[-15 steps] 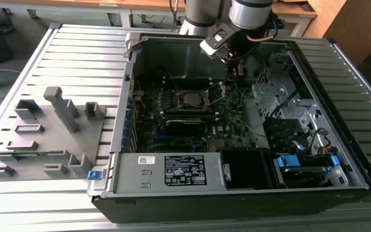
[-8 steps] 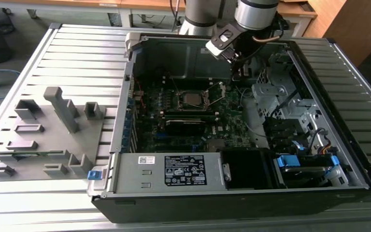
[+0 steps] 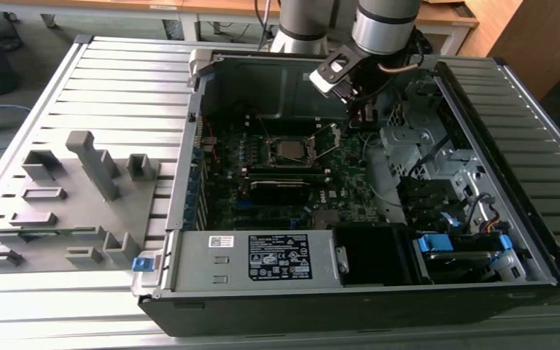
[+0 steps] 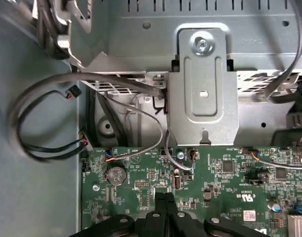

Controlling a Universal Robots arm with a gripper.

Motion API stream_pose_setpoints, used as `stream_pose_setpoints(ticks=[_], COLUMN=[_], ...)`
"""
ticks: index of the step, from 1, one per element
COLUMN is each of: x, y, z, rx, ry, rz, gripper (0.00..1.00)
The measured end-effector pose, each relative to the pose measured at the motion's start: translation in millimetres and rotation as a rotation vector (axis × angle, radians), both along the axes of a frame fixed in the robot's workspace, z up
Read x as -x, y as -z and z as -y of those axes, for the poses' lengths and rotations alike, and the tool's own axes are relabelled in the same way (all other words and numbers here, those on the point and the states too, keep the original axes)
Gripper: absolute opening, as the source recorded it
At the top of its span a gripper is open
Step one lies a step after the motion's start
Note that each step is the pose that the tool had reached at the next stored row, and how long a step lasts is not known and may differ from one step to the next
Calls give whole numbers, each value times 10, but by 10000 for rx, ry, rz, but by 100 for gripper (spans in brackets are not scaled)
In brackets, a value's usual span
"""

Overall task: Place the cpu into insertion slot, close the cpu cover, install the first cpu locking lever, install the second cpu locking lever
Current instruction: 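Close the cpu cover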

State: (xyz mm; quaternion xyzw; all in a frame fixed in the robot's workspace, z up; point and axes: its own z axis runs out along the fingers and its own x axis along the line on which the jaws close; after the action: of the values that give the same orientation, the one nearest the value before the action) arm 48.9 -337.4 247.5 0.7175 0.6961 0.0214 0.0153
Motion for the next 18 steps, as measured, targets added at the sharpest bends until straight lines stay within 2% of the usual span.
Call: stream_pose_setpoints(ticks=[4, 10, 18], x=[0, 5, 94], y=[54, 68, 90], z=[0, 0, 0], rx=[0, 1, 0], ry=[1, 2, 1], rz=[2, 6, 82], gripper=[11, 11, 11])
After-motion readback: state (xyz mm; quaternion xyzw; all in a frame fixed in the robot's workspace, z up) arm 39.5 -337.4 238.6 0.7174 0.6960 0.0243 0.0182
